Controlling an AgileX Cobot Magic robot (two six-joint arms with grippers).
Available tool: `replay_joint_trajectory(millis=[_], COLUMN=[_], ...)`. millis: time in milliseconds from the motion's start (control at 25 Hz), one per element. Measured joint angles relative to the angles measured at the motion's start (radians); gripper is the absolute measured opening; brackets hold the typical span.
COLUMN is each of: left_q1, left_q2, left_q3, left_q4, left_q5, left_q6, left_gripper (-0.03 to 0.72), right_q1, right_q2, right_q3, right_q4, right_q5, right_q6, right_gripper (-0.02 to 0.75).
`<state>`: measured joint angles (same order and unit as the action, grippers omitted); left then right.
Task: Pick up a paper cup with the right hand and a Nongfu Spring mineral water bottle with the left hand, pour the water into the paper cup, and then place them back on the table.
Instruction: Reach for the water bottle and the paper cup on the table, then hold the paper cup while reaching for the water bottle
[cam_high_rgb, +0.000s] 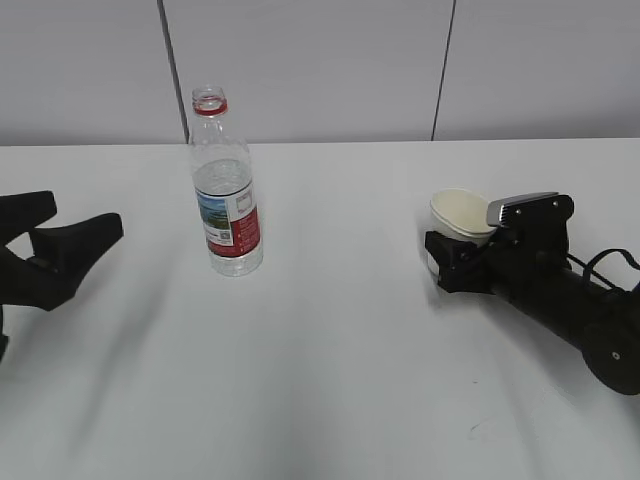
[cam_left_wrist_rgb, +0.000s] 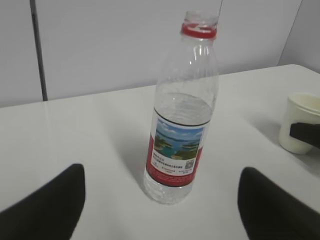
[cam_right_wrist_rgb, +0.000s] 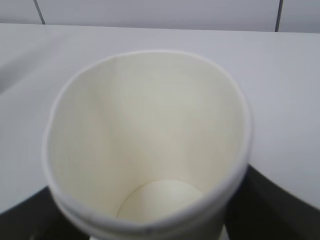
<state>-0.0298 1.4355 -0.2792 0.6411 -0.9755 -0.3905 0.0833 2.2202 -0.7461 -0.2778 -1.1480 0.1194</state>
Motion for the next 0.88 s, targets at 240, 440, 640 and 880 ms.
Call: replay_joint_trajectory(millis=[240, 440, 640, 880], left_q1=[0.000, -0.024, -0.100, -0.183], left_q2=[0.234, 0.390, 0.509, 0.619], left_q3=[-0.080, -0.199, -0.321, -0.429], left_q4=[0.008, 0.026, 0.016, -0.094], left_q5=[-0.122, -0.154, -0.155, -0.155], left_q6=[0.084, 0.103, 0.107, 0.109], left_gripper=[0.583, 0.583, 0.585, 0.585], right_q1=[0.000, 0.000, 0.000, 0.000], right_q2=[0.000, 0.000, 0.000, 0.000], right_q3=[0.000, 0.000, 0.000, 0.000], right_q4=[0.000, 0.000, 0.000, 0.000], right_q5=[-0.002, -0.002, -0.002, -0.002], right_q6=[0.002, 0.002, 0.002, 0.002], right_gripper=[0.509, 0.508, 0.508, 0.508])
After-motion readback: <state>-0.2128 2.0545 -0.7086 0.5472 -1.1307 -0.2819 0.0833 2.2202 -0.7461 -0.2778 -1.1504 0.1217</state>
